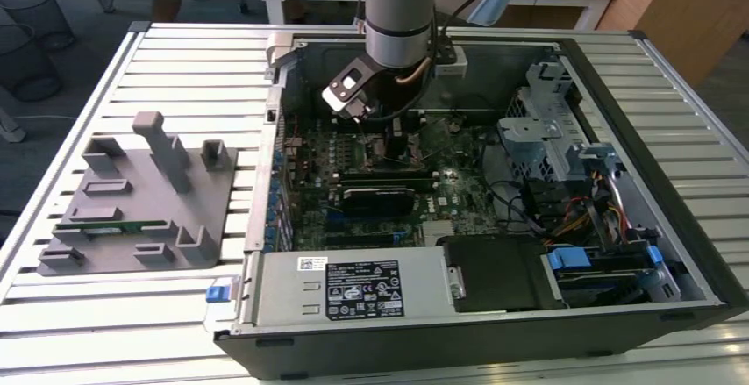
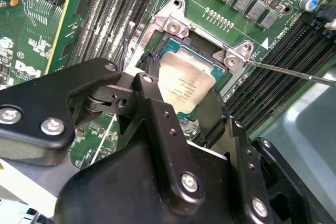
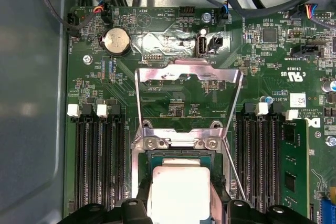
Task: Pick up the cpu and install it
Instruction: 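Place the cpu into insertion slot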
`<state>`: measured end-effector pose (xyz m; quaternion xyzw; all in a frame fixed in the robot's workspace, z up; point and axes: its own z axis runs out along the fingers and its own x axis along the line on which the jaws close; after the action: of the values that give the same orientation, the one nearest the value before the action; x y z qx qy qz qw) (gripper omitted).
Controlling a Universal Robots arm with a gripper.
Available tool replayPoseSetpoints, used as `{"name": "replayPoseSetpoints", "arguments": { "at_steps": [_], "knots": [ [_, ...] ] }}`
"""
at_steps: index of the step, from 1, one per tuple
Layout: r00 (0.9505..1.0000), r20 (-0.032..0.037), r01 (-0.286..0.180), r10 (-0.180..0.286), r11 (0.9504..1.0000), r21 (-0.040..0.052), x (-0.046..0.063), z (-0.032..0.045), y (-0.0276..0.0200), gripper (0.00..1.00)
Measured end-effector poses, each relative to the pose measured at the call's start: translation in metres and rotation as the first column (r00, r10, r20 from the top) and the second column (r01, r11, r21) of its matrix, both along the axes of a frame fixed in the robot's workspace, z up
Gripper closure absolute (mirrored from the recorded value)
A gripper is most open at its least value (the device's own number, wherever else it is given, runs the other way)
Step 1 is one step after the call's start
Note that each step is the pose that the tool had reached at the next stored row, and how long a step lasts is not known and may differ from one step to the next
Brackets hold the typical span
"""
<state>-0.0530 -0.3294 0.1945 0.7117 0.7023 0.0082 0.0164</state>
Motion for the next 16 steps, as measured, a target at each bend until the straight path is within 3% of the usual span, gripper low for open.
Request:
{"name": "replayPoseSetpoints", "arguments": {
  "at_steps": [9,11,12,16],
  "knots": [
    [1.0,0.0002,-0.005,0.005,1.0,0.0004,0.0006,-0.0004,0.0001,0.47],
    [1.0,0.0013,-0.005,0.005,1.0,0.0024,0.0009,-0.001,0.0005,0.46],
    [1.0,0.0008,-0.005,0.005,1.0,0.0014,0.0008,-0.0008,0.0003,0.4],
    [1.0,0.0001,-0.005,0.005,1.0,0.0002,0.0006,0.0006,0.0,0.4]
  ]
}}
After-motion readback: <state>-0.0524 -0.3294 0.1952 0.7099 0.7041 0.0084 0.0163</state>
